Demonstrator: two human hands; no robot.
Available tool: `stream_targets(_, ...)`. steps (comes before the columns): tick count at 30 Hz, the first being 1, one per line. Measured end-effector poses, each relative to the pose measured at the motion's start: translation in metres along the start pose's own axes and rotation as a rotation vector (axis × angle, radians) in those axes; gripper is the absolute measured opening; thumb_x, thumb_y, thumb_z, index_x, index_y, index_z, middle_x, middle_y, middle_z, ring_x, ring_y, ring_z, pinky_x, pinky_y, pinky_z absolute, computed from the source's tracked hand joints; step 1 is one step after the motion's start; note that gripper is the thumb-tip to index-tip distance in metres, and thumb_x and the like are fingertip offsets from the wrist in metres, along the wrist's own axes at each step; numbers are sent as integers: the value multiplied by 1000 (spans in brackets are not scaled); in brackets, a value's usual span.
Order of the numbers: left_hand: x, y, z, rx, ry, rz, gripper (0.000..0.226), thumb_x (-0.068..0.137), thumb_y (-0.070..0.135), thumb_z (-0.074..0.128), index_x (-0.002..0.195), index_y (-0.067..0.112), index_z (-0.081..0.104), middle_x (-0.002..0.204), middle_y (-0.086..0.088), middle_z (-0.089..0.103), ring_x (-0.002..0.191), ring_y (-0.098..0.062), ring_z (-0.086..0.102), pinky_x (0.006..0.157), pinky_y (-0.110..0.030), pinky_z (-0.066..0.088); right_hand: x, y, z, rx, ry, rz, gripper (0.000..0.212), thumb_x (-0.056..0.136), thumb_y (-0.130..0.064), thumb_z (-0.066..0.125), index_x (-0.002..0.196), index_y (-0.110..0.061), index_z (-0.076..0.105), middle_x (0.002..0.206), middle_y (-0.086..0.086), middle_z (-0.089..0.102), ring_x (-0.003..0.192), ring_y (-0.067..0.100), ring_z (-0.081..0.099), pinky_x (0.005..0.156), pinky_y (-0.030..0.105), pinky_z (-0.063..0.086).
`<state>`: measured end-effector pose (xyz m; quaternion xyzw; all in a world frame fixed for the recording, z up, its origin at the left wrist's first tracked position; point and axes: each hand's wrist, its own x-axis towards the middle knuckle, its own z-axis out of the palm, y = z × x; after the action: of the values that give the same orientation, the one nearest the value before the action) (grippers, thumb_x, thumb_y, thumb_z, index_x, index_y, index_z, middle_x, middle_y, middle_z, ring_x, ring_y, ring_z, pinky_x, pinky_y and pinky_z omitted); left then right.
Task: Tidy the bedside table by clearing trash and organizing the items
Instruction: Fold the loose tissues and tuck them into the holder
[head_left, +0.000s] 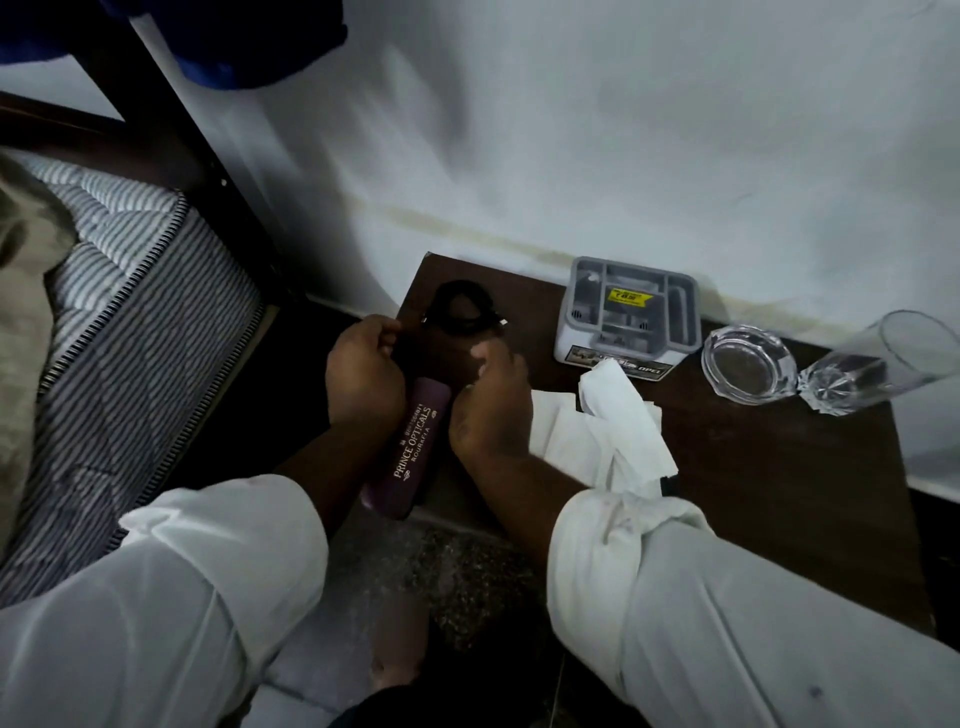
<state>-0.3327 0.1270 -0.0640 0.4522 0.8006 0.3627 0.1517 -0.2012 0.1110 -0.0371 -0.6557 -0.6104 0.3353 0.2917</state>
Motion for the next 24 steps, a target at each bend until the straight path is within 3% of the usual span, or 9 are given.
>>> stream_targets(6,-16,3,-22,32,-44,6,24,92,9,54,107,17,71,104,-6,75,98,-27,68,83,-30,49,-14,-2,-11,33,-20,79,39,80,1,53,116,-12,60,110,10,62,100,26,61,79,24,40)
stream_targets(8,-30,3,-30,37,-77,40,19,93,21,59,109,17,69,103,-5,74,97,-27,69,83,-33,51,-25,0,-19,25,-34,76,36,81,-1,53,114,-14,61,108,8,64,99,23,61,79,24,41)
stream_targets(12,-68,5,-40,150,-236,127,51,81,53,73,121,22,63,111,-7,68,100,-26,66,86,-38,54,-48,12,-38,-11,-15,81,33,82,-2,54,110,-17,64,105,4,67,99,22,62,80,25,44)
stream_targets(14,-83,8,-40,206,-257,135,69,72,51,81,129,22,59,120,-13,63,108,-31,62,93,-41,53,-58,18,-50,-20,11,97,31,84,-2,55,110,-15,64,107,6,67,102,22,62,83,24,42)
stream_targets(17,-95,12,-40,221,-265,112,71,72,40,82,135,24,55,128,-14,59,116,-36,59,98,-46,51,-68,27,-67,-49,36,120,29,84,-2,57,110,-13,63,105,8,66,101,23,60,83,26,43)
stream_targets(21,-98,11,-39,268,-247,93,69,77,35,77,140,22,52,133,-16,58,119,-38,57,99,-48,50,-76,45,-96,-9,74,162,29,82,2,58,108,-10,63,102,9,64,98,22,60,70,12,36)
stream_targets(24,-99,12,-37,294,-251,109,68,78,34,77,139,20,52,132,-17,59,118,-39,57,99,-48,49,-79,63,-118,-49,94,142,26,84,-2,58,109,-9,63,104,9,65,99,23,61,83,24,42)
